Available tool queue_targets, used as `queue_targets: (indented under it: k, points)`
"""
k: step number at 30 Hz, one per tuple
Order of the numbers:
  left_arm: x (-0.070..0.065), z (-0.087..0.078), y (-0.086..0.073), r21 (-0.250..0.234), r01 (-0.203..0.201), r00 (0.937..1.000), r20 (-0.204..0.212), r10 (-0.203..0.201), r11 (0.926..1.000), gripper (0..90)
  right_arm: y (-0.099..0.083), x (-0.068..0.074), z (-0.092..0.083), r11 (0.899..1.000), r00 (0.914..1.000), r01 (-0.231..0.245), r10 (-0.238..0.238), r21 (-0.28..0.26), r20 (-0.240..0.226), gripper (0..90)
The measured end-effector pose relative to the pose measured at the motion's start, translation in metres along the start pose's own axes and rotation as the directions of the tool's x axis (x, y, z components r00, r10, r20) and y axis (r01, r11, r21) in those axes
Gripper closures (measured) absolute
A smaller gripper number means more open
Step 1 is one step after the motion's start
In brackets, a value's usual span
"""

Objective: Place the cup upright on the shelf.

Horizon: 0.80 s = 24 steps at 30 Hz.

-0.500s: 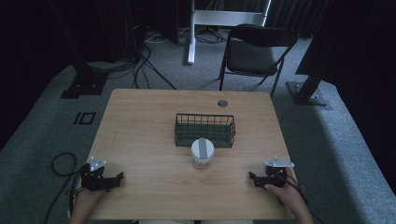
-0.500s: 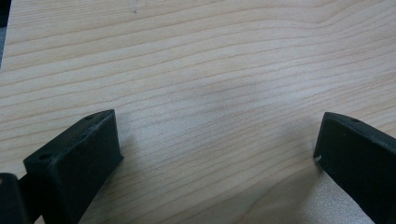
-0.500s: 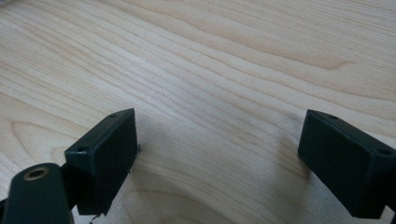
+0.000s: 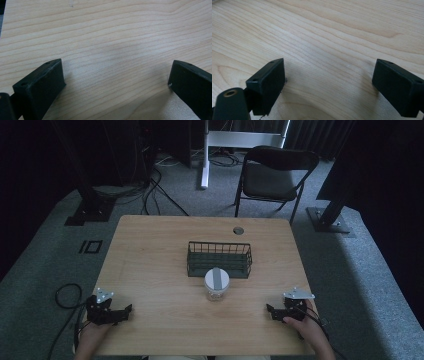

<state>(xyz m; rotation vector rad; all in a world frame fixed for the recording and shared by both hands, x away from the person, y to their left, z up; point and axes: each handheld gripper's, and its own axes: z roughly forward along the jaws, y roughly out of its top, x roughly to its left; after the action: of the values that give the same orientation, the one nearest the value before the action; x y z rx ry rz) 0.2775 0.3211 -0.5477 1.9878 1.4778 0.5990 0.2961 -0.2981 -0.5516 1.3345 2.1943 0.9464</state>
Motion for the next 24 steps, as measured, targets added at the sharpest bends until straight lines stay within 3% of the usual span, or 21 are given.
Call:
queue_targets:
  k: [19, 24]
  points:
    - [-0.0001, -0.0001, 0.0000, 0.001, 0.000, 1.0000, 0.000, 0.000, 1.0000, 0.6, 0.0024, 0.0012, 0.0009, 1.000, 1.0000, 0.001, -0.001, 0.008, 0.005, 10.9]
    - [-0.0001, 0.0000, 0.0000, 0.001, 0.001, 1.0000, 0.000, -0.001, 1.0000, 0.6, 0.0081, 0.0041, -0.0034, 1.000, 0.9999, 0.010, -0.010, -0.012, -0.008, 10.9]
